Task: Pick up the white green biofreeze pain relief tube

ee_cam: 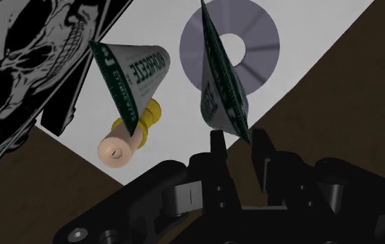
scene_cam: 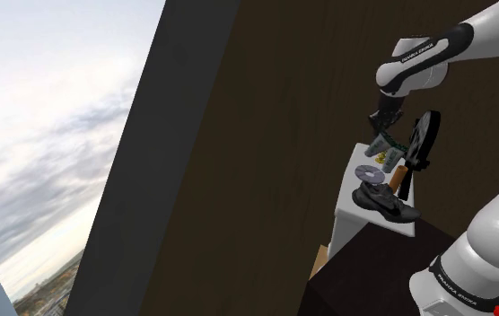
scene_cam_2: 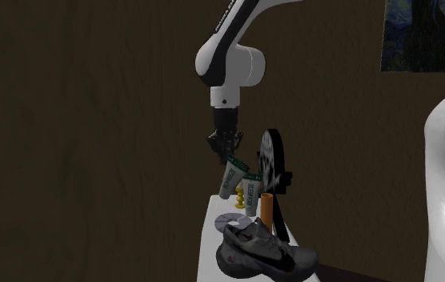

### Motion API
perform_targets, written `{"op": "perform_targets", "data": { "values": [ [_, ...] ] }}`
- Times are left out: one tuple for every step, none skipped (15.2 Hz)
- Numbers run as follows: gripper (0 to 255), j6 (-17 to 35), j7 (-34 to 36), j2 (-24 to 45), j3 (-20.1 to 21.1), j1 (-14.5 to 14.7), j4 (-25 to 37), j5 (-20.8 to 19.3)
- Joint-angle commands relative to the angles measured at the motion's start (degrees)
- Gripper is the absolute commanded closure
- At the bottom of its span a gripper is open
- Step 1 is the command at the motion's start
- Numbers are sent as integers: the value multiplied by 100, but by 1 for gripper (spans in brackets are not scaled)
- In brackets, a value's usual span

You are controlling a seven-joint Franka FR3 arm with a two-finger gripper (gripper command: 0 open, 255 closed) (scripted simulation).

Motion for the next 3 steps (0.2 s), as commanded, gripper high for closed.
{"op": "perform_targets", "data": {
  "values": [
    [255,-158,17,-77,8,3,100,-10],
    [255,-170,19,-85,9,3,105,-13],
    [255,-170,18,-84,9,3,106,-13]
  ]
}}
